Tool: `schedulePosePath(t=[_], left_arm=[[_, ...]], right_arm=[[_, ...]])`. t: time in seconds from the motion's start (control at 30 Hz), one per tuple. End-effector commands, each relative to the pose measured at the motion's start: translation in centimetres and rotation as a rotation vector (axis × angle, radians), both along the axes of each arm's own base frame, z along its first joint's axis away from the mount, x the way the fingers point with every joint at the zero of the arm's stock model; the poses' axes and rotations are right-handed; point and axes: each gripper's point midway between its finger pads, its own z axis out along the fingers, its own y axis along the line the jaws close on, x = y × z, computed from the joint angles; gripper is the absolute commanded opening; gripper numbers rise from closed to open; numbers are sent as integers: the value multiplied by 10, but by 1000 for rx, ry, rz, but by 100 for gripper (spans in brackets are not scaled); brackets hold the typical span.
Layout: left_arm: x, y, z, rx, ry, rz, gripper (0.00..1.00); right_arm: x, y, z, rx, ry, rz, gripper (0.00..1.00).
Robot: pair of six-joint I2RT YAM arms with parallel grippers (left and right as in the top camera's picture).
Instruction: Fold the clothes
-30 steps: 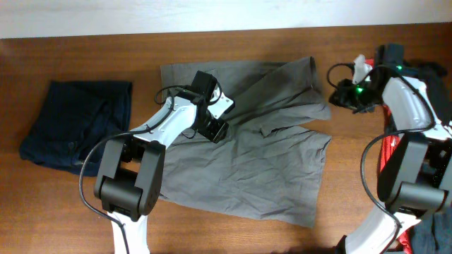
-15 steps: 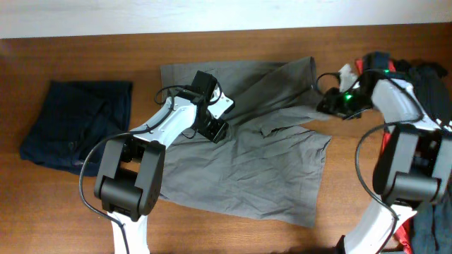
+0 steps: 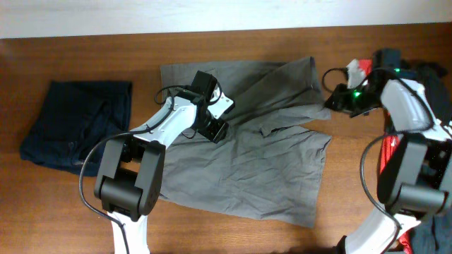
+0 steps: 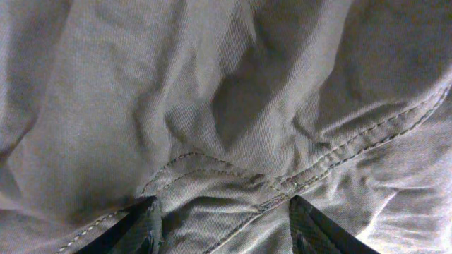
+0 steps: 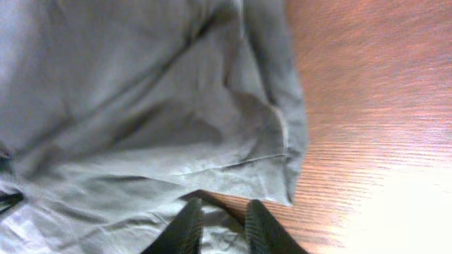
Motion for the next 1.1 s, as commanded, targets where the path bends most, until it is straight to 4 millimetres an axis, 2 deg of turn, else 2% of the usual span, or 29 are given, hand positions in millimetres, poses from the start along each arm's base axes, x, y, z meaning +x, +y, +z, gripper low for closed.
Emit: schedulePosePath(t=[0.0,0.23,0.33,0.57,0.7,0.8,0.9,0.97,1.07], left_arm=[[-6,9,-17,36,34,2,58],[-6,9,-17,36,35,2,58],[-6,9,-17,36,35,2,59],[-6,9,-17,36,35,2,58],[-6,9,-17,36,35,2,59],[-6,9,-17,37,36,2,58],[-7,9,-17,38,38,2,58],[-9,10,-17,41,46,2,58],[-12,11,-18,47,59,2,58]], right_arm=[[6,-11,12,-54,-36,-8,34],[11,-14,-31,-51,31,-10,36],[10,-10,-39,-25,48,-3,36],[12,5,-35,60,29,18,35],[10,16,-32,101,34,36,19],[11,23,-29,134,24,48,13],[11,22,-28,133,25,47,4],[9,18,-27,118,31,36,4],[-1,-6,-24,10,64,-9,4]])
